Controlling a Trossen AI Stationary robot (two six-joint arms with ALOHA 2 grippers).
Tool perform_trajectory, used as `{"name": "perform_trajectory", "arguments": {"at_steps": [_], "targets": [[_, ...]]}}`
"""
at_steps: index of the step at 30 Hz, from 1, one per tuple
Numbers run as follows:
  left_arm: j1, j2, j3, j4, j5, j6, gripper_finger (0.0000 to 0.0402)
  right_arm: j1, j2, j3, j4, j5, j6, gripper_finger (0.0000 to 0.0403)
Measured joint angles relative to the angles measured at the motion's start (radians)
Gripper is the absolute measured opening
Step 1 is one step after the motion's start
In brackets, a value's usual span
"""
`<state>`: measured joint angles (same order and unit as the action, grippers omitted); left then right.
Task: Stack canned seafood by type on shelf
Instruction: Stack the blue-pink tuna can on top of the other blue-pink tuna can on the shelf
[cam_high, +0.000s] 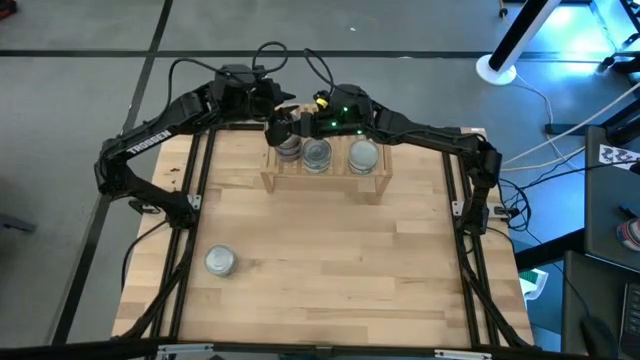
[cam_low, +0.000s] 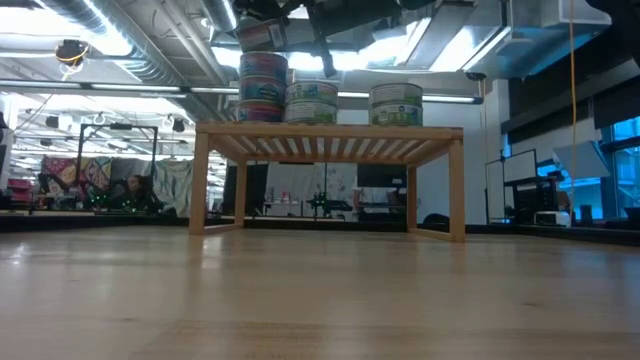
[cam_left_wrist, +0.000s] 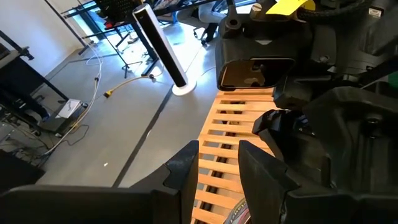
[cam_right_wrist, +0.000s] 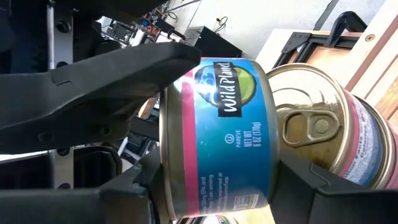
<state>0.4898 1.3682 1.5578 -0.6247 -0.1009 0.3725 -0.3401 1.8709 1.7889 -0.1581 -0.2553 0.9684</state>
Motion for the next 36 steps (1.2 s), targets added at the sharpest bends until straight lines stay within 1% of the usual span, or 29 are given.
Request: {"name": "perform_trajectory", "arguments": {"at_steps": [36], "targets": [[0.001,-0.008,-0.004,-0.005,-0.005,0.002,0.0109,0.000,0.000,0.000,-0.001,0.018,-0.005,0.0196]]}}
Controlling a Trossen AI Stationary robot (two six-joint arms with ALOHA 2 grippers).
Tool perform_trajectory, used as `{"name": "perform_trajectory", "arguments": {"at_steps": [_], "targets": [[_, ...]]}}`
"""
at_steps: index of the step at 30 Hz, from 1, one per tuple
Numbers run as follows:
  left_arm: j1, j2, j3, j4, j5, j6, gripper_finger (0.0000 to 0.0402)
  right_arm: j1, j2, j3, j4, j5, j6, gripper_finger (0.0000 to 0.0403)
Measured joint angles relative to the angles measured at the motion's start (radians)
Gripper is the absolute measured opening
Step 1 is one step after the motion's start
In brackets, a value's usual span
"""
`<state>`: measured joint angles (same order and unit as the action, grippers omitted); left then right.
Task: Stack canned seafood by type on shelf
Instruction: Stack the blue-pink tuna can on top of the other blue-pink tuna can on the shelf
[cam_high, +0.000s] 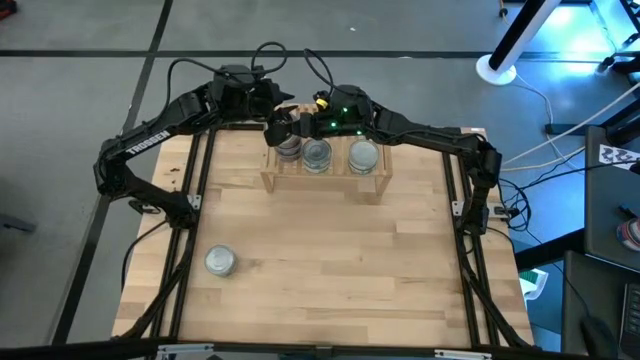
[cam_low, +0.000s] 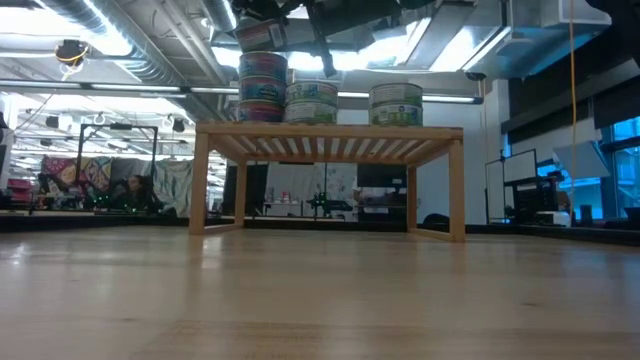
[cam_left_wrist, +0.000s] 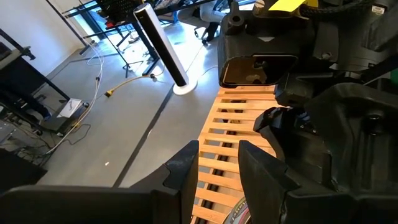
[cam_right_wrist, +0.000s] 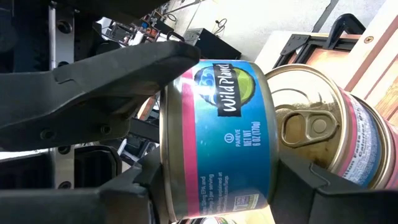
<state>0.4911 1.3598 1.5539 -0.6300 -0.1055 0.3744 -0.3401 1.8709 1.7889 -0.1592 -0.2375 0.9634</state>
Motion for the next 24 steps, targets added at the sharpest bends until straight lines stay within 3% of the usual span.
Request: {"name": "perform_trajectory", "arguments": {"at_steps": [5,15,24], "targets": [[0.000,0.000,0.000,-0.001,-0.003,0.002,0.0109,0.000,0.000,0.000,0.000,0.002,-0.009,0.0204],[0.002,0.002,-0.005,-0.033,-0.008,0.006,0.0109,-0.002,0.000,0.000,-0.002,0.029,-0.030,0.0286],[0.001,0.002,-0.004,-0.024,-0.001,0.028,0.0109,-0.002,-0.001,0.000,-0.002,0.110,-0.029,0.0294]]}}
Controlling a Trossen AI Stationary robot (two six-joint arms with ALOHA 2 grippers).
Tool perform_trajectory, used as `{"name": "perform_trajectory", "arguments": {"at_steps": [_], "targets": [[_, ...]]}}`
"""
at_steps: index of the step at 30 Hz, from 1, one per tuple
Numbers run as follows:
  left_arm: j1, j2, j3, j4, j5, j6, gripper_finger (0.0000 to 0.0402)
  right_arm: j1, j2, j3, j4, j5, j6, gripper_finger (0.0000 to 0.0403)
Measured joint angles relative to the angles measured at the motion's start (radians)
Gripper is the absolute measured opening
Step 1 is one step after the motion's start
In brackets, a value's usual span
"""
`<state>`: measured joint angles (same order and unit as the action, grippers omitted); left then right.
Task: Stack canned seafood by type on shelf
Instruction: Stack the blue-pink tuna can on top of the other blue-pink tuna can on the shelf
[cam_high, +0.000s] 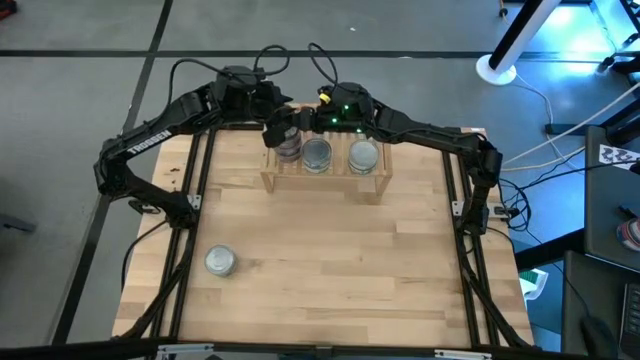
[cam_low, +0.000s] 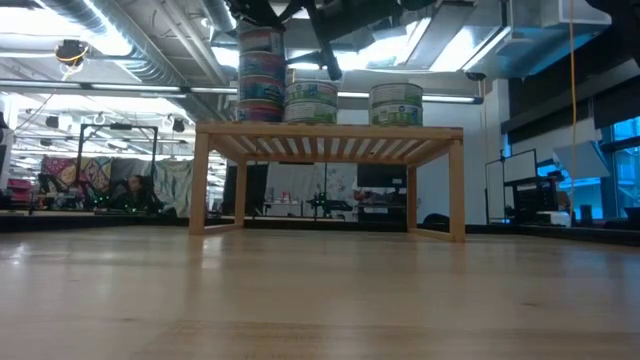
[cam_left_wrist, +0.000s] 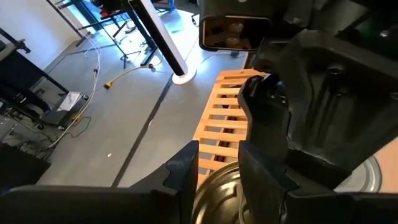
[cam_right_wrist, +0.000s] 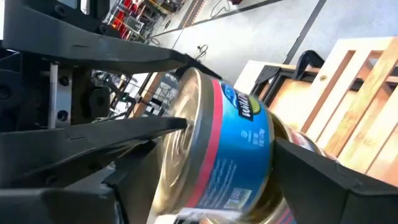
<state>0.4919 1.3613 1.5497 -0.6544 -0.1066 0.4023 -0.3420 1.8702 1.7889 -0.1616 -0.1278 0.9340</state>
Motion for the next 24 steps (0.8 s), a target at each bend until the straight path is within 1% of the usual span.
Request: {"name": "perform_trajectory", "arguments": {"at_steps": [7,12,16,24], "targets": [[0.000,0.000,0.001,0.006,0.000,0.002,0.0109,0.000,0.000,0.000,0.000,0.016,-0.006,0.0293],[0.000,0.000,0.002,0.006,0.000,0.005,0.0109,-0.006,0.000,0.000,0.001,0.016,-0.076,0.0293],[0.000,0.000,0.002,0.001,-0.001,0.005,0.0109,-0.006,0.000,0.000,0.001,0.017,-0.083,0.0293],[0.000,0.000,0.003,-0.014,-0.001,0.008,0.0109,-0.006,0.000,0.000,0.001,0.029,-0.174,0.0293]]}}
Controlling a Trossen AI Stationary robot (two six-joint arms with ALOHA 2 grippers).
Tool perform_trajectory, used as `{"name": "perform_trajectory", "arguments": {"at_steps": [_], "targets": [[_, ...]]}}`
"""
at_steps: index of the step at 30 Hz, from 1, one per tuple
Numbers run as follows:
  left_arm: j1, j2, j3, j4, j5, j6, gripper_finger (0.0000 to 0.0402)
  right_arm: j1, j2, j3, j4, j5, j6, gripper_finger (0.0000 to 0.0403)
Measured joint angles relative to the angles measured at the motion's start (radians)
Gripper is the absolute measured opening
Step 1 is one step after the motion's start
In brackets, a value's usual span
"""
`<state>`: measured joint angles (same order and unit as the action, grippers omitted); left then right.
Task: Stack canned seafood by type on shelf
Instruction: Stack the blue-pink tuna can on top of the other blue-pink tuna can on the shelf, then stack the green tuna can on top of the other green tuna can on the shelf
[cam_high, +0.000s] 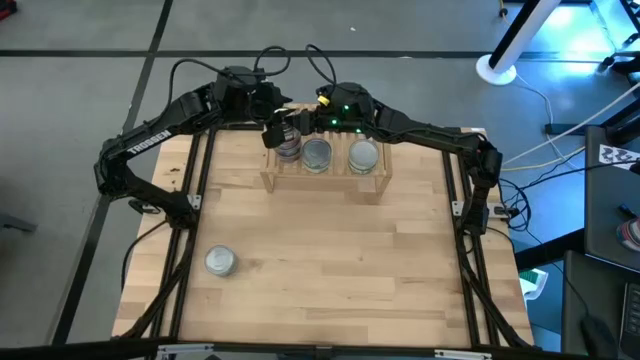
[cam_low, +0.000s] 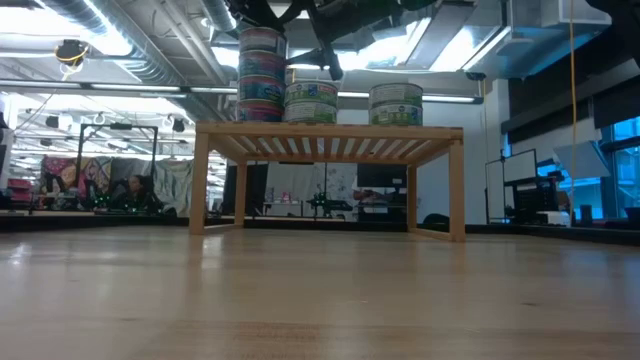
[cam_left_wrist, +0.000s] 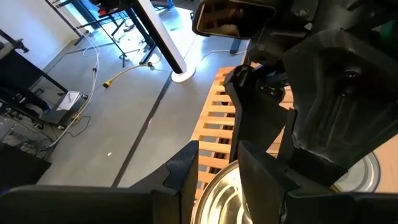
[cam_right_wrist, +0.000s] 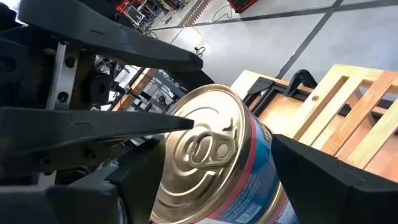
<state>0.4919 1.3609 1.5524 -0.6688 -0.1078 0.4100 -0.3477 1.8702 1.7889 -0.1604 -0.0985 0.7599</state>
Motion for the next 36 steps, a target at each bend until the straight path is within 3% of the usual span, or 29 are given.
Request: {"name": "perform_trajectory", "arguments": {"at_steps": [9,18,29,36], "targets": [[0.000,-0.017,0.000,0.002,-0.009,0.011,0.0109,-0.009,-0.003,0.000,0.000,0.054,-0.068,0.0293],[-0.001,-0.152,0.002,-0.073,-0.008,-0.087,0.0109,-0.021,-0.071,0.000,-0.080,0.047,-0.223,0.0293],[-0.071,-0.344,0.003,-0.548,-0.006,-0.357,0.0109,-0.004,-0.239,0.000,-0.291,0.021,-0.382,0.0293],[-0.195,-0.398,0.002,-0.848,-0.006,-0.633,0.0109,0.133,-0.323,0.000,-0.523,0.063,-0.530,0.0293]]}}
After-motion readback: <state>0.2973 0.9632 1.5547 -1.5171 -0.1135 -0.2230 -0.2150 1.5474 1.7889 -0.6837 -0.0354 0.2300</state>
